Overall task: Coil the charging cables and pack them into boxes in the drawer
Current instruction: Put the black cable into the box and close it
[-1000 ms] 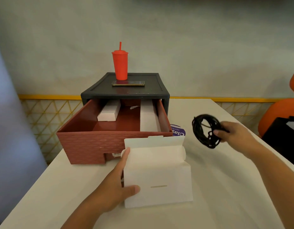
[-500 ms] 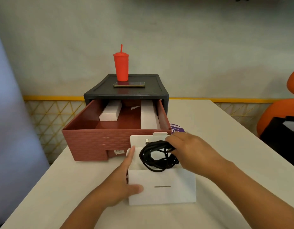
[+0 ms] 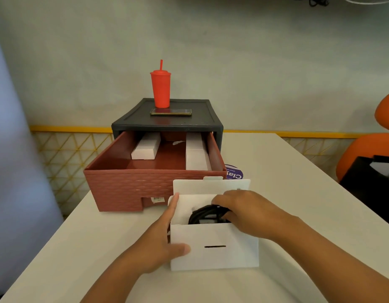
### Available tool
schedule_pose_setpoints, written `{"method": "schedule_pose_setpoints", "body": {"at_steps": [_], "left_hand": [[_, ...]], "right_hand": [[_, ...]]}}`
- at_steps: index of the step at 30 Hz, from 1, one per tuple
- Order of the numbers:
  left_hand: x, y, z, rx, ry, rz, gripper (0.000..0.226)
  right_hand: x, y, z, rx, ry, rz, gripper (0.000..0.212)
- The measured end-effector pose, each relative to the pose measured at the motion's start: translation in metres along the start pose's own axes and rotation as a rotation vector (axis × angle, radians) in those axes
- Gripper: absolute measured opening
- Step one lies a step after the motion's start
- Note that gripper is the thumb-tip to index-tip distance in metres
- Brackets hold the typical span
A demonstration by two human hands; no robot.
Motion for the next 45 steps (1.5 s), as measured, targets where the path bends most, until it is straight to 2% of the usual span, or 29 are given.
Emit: {"method": "schedule_pose_setpoints", "body": {"at_steps": [4,9,12,15,19,22,24,25,27,30,33,35,38,40,42,44,45], "left_hand": [[-0.001,0.0,-0.002,0.002,0.01,0.002,0.105],[0.0,0.0,-0.001,-0.011,-0.031,-0.025,0.106],[0.001,0.0,0.001,-0.032,-0.021,-0.046,0.105],[0.003,0.0,0.003,-0.053,0.024,-0.066,0.103],[0.01,0.002,0.004,-0.076,0.156,-0.086,0.095],[0.015,0.005,0.0,-0.122,0.191,-0.1,0.089],[0.018,0.007,-0.002,-0.17,0.19,-0.123,0.084],[0.019,0.007,-0.003,-0.186,0.19,-0.136,0.082],[0.02,0.008,-0.007,-0.198,0.173,-0.152,0.08],[0.022,0.007,-0.008,-0.222,0.141,-0.151,0.077],[0.026,0.005,-0.006,-0.256,0.128,-0.152,0.075],[0.025,0.006,-0.006,-0.269,0.146,-0.167,0.073],[0.026,0.005,-0.006,-0.309,0.211,-0.176,0.071],[0.027,0.005,-0.005,-0.337,0.217,-0.18,0.064],[0.026,0.006,-0.004,-0.35,0.193,-0.187,0.067],[0.024,0.006,-0.003,-0.36,0.131,-0.201,0.07],[0.023,0.006,-0.004,-0.354,0.109,-0.211,0.073]], "right_hand": [[-0.004,-0.001,-0.005,0.107,-0.166,0.002,0.024],[-0.006,0.001,-0.019,0.423,-0.231,0.027,0.033],[-0.012,0.004,-0.018,0.462,-0.275,-0.028,0.039],[-0.016,0.011,-0.015,0.364,-0.338,-0.062,0.04],[-0.022,0.028,-0.019,0.122,-0.383,-0.054,0.038],[-0.036,0.041,-0.025,-0.222,-0.434,-0.14,0.033],[-0.049,0.056,-0.027,-0.533,-0.561,-0.205,0.03],[-0.057,0.062,-0.031,-0.618,-0.664,-0.273,0.024],[-0.063,0.064,-0.047,-0.608,-0.913,-0.4,0.029],[-0.056,0.056,-0.077,-0.387,-1.177,-0.445,0.044],[-0.053,0.053,-0.087,-0.359,-1.177,-0.481,0.06],[-0.052,0.053,-0.087,-0.375,-1.152,-0.502,0.061],[-0.05,0.055,-0.084,-0.403,-1.132,-0.518,0.051],[-0.052,0.057,-0.084,-0.429,-1.144,-0.548,0.035],[-0.052,0.057,-0.083,-0.456,-1.149,-0.569,0.017],[-0.052,0.057,-0.082,-0.479,-1.125,-0.565,0.021],[-0.05,0.058,-0.081,-0.475,-1.105,-0.553,0.032]]}}
Point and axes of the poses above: each hand's wrist, its own y-axis away from the middle knuckle, its own z-axis out of the back of the hand, x = y × z, the point moved 7 cm from there along -y, towards the middle knuckle, and after that the axes turned 6 degrees about -z, right-handed, at the moved point
